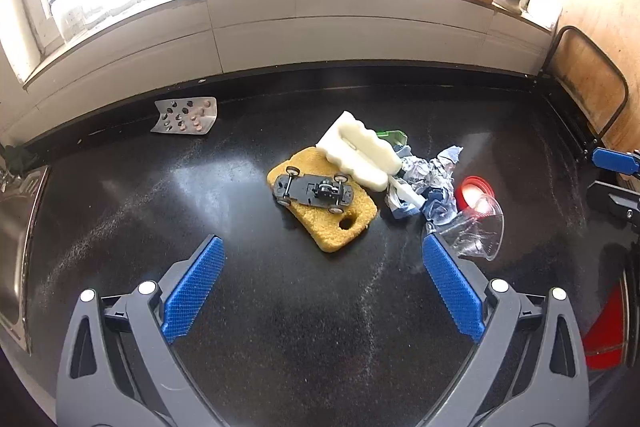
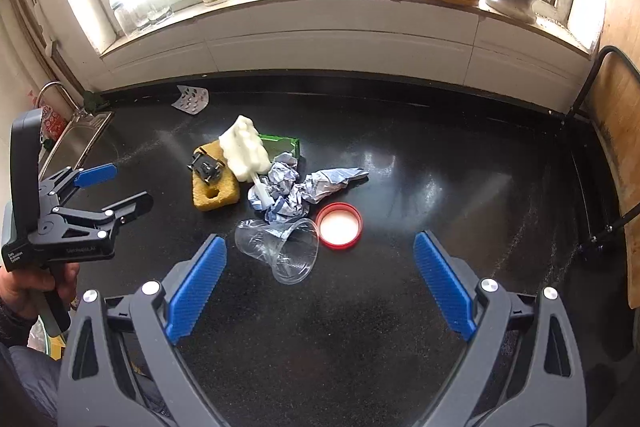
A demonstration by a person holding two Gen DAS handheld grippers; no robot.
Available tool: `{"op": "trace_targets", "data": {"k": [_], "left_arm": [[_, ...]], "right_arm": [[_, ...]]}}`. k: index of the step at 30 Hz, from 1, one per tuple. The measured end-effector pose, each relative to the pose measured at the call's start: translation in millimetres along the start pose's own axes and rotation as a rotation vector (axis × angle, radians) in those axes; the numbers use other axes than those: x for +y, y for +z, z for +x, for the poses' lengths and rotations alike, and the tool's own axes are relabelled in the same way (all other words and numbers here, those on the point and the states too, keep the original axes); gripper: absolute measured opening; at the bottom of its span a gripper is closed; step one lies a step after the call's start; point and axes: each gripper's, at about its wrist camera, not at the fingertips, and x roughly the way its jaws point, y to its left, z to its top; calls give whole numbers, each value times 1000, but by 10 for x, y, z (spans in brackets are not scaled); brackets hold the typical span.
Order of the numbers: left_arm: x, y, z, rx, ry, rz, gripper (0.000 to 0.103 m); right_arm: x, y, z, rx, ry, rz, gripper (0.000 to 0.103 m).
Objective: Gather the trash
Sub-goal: 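Grasp the toy car chassis with the left tool while the right tool grasps the red lid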
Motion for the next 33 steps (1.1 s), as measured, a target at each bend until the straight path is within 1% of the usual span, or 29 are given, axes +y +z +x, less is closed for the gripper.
{"op": "trace_targets", "data": {"k": [5, 9, 16, 21, 24, 26, 27, 29, 30, 31, 33], "left_arm": [[-14, 132, 342, -1, 17, 47, 96], [-12, 207, 645, 16, 5, 77, 96], [82, 242, 1048, 69, -14, 69, 96], [166, 229, 1204, 88, -10, 62, 96], [207, 256, 1248, 79, -31, 51, 96], [214, 272, 1256, 76, -50, 51, 96], [215, 276, 1250, 72, -63, 47, 94], [222, 278, 1240, 73, -78, 44, 81], [223, 276, 1232, 75, -85, 43, 79], [226, 272, 1219, 71, -81, 41, 75], [230, 257, 1182, 67, -81, 34, 74]], "right_arm": [[-173, -22, 344, 61, -31, 9, 92], [-301, -41, 684, 121, -54, 10, 92], [-331, -63, 1313, 232, -72, -57, 92], [-230, -40, 1516, 256, -59, -134, 92], [-199, 4, 1603, 257, -49, -159, 91], [-185, 25, 1659, 267, -42, -168, 86], [-180, 27, 1685, 277, -29, -171, 80], [-151, 43, 1686, 270, -32, -188, 70], [-138, 43, 1676, 266, -36, -197, 62], [-124, 45, 1666, 261, -37, -204, 50], [-115, 40, 1640, 261, -37, -201, 50]]}}
